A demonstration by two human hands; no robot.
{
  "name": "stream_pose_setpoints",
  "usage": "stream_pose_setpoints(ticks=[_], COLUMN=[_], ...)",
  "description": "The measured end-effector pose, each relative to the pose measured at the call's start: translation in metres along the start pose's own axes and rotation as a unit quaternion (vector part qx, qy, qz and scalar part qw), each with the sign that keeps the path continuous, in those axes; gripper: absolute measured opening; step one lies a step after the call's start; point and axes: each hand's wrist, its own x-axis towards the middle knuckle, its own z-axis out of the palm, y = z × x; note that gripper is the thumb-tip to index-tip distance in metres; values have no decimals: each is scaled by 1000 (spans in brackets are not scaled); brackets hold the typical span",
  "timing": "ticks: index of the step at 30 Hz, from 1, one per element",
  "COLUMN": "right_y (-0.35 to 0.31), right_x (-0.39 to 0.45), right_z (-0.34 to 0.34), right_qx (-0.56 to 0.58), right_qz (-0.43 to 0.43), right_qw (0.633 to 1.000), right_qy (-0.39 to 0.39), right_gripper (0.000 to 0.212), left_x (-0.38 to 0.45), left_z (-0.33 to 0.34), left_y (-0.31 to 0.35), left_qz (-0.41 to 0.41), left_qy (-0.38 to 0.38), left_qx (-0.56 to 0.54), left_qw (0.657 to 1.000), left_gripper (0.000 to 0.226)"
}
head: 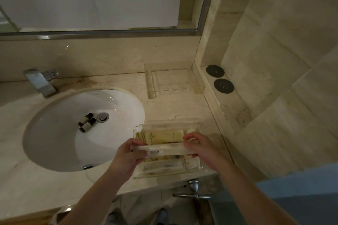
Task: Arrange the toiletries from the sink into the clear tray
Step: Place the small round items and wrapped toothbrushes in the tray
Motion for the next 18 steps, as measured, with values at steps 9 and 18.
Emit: stream_pose_setpoints(ticks=[9,18], right_y=[3,8], right_x=[10,15], right_z=[-3,-1], right_qx=[-108,-115], right_qz=[-4,12], right_qw=[992,991], right_qy=[67,64], right_gripper=[7,7], left_x=[18,35], left_z=[19,25], left_y=[-7,-9], left_qz=[64,-2], left_qy=[42,-22], left_qx=[596,729], left_qw=[799,684], left_gripper=[23,24])
